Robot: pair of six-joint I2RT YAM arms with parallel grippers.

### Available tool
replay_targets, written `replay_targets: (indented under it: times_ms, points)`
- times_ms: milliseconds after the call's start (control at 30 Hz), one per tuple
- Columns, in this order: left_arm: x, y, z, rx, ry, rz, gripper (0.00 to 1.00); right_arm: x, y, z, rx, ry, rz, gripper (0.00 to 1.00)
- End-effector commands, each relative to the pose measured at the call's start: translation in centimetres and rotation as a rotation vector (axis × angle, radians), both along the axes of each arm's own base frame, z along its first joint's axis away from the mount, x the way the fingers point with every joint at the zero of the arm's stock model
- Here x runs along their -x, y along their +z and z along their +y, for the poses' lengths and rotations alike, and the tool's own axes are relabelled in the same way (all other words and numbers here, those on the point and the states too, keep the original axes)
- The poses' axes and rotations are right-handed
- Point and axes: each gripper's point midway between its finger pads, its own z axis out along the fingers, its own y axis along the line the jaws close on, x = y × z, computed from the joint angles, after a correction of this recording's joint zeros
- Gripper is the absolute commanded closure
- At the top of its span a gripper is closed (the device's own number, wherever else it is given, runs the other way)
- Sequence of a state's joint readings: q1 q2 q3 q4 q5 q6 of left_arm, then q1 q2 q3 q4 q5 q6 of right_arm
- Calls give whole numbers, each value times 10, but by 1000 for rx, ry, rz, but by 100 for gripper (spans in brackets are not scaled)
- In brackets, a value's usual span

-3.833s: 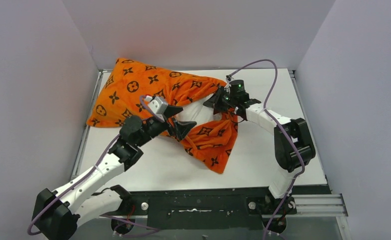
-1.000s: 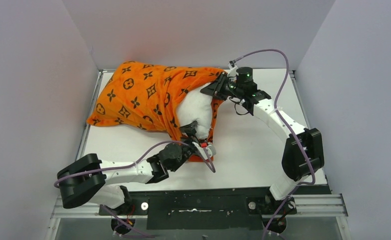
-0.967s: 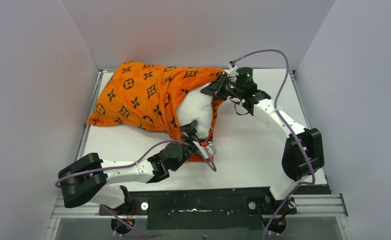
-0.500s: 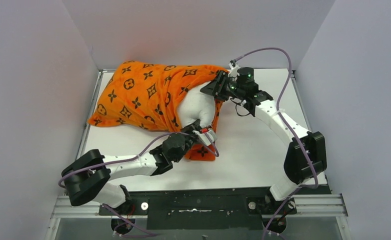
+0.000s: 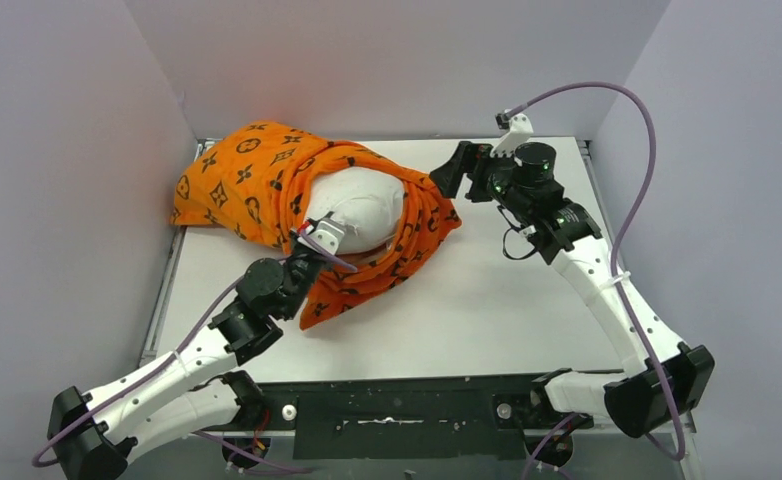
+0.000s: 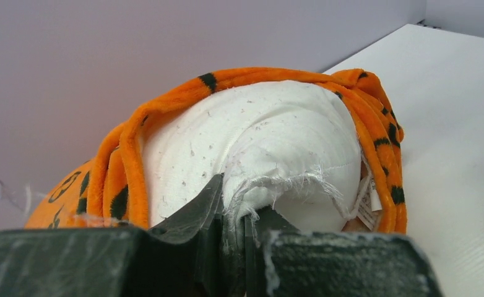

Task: Remove the pillowcase from the pillow

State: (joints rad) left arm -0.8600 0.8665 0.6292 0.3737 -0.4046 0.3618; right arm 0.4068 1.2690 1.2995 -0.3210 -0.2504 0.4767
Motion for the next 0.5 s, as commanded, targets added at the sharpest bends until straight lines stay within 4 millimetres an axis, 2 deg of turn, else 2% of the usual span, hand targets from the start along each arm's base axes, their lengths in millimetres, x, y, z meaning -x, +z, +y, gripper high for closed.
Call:
replay_targets:
  times_ms: [0,100,167,433,467]
  points:
    - [9,61,20,187,38,-83,100,-12,-23,12,108,104,-76,3]
    - [10,65,26,186,57,-83,100,-4,-31,39,93,221,-99,6]
    - [13,69,30,198,58,-88,100,-5,-36,48,104,234,-115,9]
    - [24,84,37,249,32,-108,100,-34,-66,59,136,213,-81,25]
    - [26,86,38,254,28,-114,100,-37,-70,58,137,203,-76,30]
